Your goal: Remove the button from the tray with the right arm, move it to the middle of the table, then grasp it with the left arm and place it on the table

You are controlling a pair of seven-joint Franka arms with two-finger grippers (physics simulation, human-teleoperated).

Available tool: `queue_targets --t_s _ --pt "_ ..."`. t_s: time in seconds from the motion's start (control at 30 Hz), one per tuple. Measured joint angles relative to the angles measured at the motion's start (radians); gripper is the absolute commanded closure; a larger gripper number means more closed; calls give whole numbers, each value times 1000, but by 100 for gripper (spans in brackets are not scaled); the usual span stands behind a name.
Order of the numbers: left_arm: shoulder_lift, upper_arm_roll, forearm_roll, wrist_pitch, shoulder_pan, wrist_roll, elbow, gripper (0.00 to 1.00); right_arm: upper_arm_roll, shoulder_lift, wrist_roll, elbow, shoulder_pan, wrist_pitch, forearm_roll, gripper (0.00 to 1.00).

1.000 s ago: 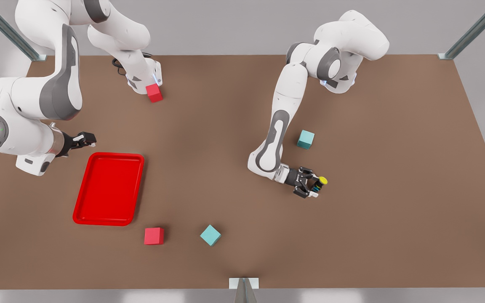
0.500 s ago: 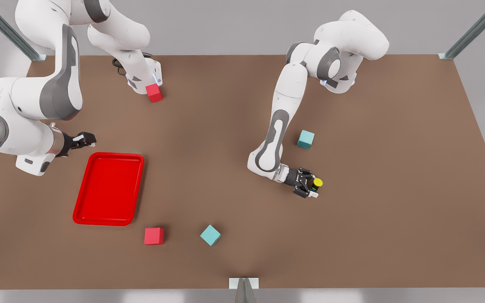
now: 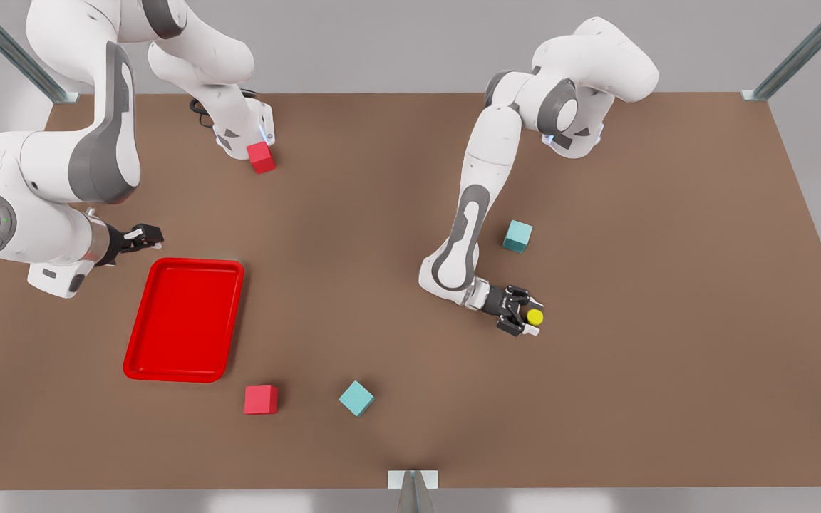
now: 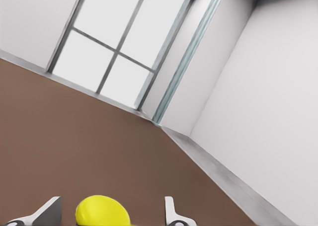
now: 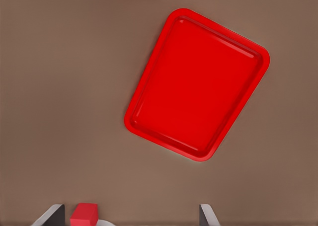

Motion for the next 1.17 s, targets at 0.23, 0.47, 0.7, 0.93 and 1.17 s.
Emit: queue_targets --t_s 0.23,0.47,0.7,0.93,1.17 --pt "-27 30 3 -23 -7 0 0 0 0 0 1 0 0 0 0 0" --pt "-289 20 -91 -105 -70 152 -17 0 0 0 2 0 0 1 -1 0" --pt "-738 357 -890 -321 75 936 82 0 -1 0 4 21 -7 20 0 0" --pt "-1096 -283 -944 -427 725 1640 -23 0 10 -5 51 0 -36 62 3 0" --pt "-1179 -426 -902 -320 903 2095 -190 0 12 -6 133 8 -84 80 58 0"
